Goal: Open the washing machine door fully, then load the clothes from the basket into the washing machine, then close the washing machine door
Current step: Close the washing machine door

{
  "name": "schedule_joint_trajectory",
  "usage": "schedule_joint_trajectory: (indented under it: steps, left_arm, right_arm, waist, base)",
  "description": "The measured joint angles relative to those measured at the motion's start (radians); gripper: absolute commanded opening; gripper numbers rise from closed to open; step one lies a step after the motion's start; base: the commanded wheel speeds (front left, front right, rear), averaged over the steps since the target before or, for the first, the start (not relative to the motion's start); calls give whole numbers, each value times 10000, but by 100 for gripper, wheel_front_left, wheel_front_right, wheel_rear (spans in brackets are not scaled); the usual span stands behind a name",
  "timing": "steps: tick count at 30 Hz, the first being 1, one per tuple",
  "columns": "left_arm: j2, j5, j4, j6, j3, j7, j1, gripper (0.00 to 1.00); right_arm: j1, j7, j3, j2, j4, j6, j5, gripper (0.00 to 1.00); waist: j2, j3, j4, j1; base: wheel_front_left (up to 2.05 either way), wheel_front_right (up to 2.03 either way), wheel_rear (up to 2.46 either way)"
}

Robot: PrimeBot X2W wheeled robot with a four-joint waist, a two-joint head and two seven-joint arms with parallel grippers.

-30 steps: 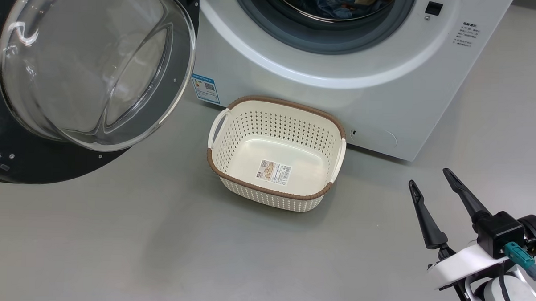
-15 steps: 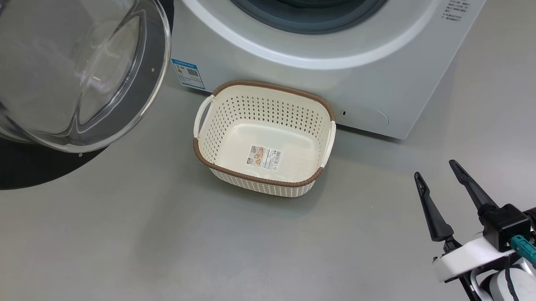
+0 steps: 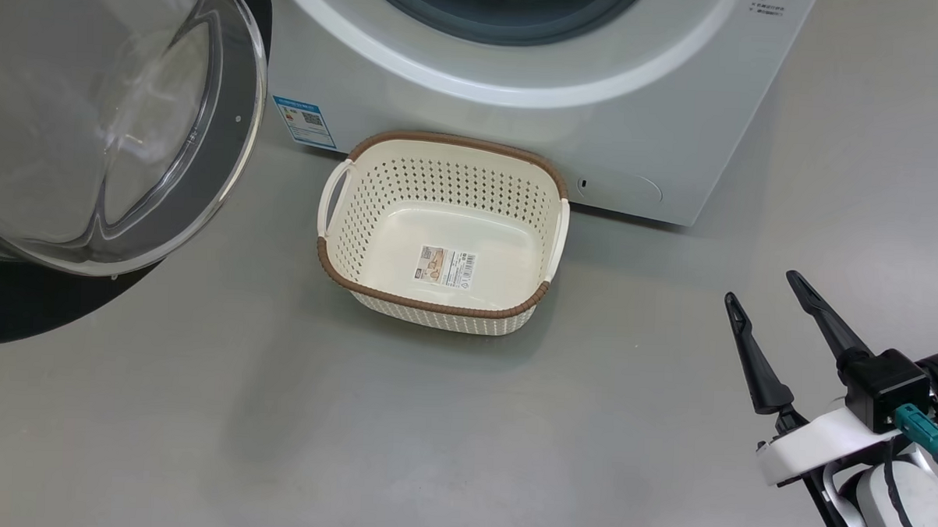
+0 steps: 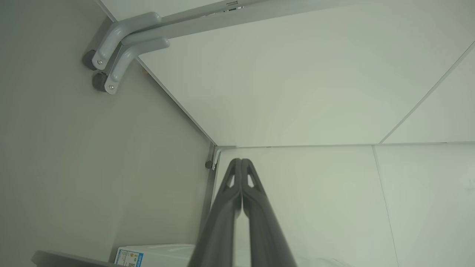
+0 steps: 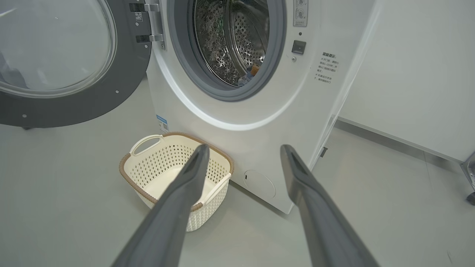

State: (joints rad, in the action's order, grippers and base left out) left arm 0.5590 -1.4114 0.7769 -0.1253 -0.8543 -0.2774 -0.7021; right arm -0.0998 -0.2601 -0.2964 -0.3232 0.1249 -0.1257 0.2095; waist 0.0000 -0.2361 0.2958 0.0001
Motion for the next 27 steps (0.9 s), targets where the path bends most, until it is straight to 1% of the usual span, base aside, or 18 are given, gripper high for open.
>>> schedule_joint_trajectory:
  steps: [3, 10, 17, 22, 27]
  left_arm:
    - [0, -19, 199, 0, 128, -272, -58, 0]
    - [52, -29, 546, 0, 188, -477, -256, 0]
    - [199, 36, 721, 0, 520, -755, -380, 0]
    - [199, 44, 894, 0, 1047, -1379, -585, 0]
    - [205, 107, 1057, 0, 1346, -1835, -609, 0]
  right_arm:
    - [-66, 2, 6, -4, 0, 0, 0, 100]
    - [-149, 0, 59, -21, 0, 2, 0, 100]
    - [-157, 0, 136, -65, -6, 0, 0, 100]
    - [-158, 0, 270, -98, -12, 2, 0, 100]
    - [-158, 0, 318, -98, -10, 2, 0, 100]
  waist:
    - [0, -43, -121, 0]
    - [0, -135, -374, 0]
    - [0, -248, -609, 0]
    - [0, -358, -726, 0]
    - [0, -391, -741, 0]
  base:
    - [0, 0, 0]
    - [0, 0, 0]
    - [0, 0, 0]
    - [0, 0, 0]
    - [0, 0, 0]
